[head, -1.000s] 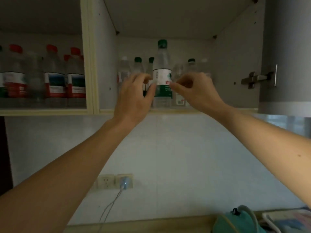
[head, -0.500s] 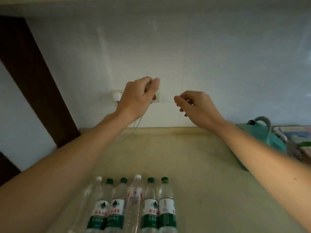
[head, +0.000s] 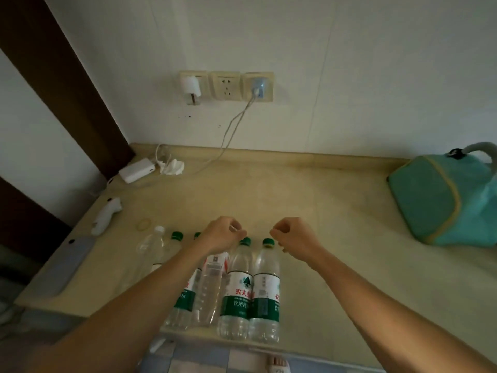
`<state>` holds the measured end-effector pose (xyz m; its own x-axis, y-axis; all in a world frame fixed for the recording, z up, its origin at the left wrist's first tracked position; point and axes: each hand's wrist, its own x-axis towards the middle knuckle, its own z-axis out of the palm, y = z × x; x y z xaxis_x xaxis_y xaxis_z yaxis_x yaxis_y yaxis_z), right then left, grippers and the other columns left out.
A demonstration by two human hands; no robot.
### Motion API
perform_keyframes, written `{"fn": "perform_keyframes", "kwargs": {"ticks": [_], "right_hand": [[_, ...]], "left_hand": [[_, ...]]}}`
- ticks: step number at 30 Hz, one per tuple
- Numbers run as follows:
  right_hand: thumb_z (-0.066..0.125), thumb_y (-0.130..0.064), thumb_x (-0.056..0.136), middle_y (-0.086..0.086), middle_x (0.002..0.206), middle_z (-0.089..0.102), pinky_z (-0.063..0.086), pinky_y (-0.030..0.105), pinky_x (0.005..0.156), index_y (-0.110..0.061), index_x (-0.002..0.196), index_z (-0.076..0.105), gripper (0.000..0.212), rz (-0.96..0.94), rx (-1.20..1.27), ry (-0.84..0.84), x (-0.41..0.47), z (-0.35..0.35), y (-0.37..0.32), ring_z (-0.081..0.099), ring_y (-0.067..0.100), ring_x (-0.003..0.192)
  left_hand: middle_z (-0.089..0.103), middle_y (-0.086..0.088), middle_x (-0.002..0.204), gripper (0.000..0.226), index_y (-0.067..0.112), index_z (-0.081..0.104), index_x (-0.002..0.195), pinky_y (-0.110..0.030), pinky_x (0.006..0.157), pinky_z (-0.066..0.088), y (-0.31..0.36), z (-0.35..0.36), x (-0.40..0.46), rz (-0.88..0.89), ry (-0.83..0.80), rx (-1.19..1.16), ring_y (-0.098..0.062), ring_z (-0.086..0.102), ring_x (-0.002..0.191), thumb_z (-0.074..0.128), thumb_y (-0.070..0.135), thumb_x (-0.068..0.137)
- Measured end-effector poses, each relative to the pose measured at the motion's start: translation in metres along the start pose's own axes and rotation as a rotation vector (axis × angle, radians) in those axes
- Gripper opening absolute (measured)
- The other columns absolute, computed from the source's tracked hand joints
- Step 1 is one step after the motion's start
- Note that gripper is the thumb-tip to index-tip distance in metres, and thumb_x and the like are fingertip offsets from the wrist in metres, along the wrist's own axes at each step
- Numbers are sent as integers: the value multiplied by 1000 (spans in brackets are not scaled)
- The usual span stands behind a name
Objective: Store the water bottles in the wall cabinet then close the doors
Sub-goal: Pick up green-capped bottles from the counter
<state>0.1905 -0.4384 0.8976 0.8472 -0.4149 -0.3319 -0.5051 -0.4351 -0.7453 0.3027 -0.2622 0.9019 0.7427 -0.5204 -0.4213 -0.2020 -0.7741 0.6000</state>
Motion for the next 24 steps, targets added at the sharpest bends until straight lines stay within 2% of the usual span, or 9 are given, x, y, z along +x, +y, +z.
{"fn": "perform_keyframes", "kwargs": {"ticks": [4, 7, 10, 12, 15, 19, 21, 24], "right_hand": [[69, -32, 94, 6, 114, 63, 49, 25, 70, -10, 128, 59, 41, 109, 66, -47, 17, 21, 25, 62, 21, 95], [66, -32, 96, 7, 112, 62, 44, 21, 62, -9, 134, 53, 46, 165, 122, -87, 27, 36, 36, 61, 19, 90], [67, -29, 95, 10, 108, 68, 45, 20, 57, -7, 129, 59, 41, 191, 144, -98, 38, 46, 40, 62, 16, 79], [70, -28, 93, 10, 108, 69, 46, 19, 57, -8, 128, 60, 40, 193, 157, -119, 44, 49, 41, 63, 16, 79], [72, -28, 91, 10, 105, 70, 46, 21, 59, -10, 121, 64, 36, 221, 187, -135, 50, 50, 42, 64, 17, 81], [73, -20, 91, 9, 78, 69, 44, 14, 48, -5, 109, 71, 24, 244, 307, -82, 54, 43, 42, 57, 12, 60], [74, -17, 90, 10, 76, 69, 48, 17, 53, -4, 110, 71, 24, 219, 378, -35, 52, 31, 39, 58, 14, 61], [75, -14, 89, 14, 92, 74, 60, 33, 77, -4, 117, 69, 31, 145, 437, 41, 48, 8, 26, 66, 20, 77]], "left_hand": [[59, -6, 136, 53, 13, 50, 141, -30, 88, 47, 0, 27, 21, -62, 0, -31, -19, 58, 112, 66, 36, 96], [56, -6, 141, 57, 15, 46, 146, -26, 85, 46, 1, 42, 31, -101, 3, -42, -20, 58, 118, 67, 30, 96], [56, -7, 141, 52, 13, 47, 145, -33, 97, 50, 1, 53, 39, -139, 2, -35, -23, 57, 123, 66, 20, 96], [59, -9, 139, 47, 11, 51, 142, -33, 101, 49, 0, 56, 43, -152, 21, -19, -23, 57, 124, 64, 12, 97], [62, -10, 133, 43, 8, 55, 136, -32, 99, 51, -3, 55, 50, -154, 23, -43, -22, 59, 120, 66, 3, 94], [66, -6, 126, 41, 12, 61, 131, -26, 92, 51, -3, 53, 55, -104, 41, -110, -18, 62, 115, 71, 8, 92], [69, 0, 123, 38, 17, 65, 127, -23, 90, 48, 1, 48, 55, -50, 63, -174, -14, 62, 113, 72, 10, 91], [70, 4, 120, 37, 20, 67, 124, -27, 97, 52, 12, 31, 50, 75, 106, -269, -10, 64, 111, 73, 10, 89]]}}
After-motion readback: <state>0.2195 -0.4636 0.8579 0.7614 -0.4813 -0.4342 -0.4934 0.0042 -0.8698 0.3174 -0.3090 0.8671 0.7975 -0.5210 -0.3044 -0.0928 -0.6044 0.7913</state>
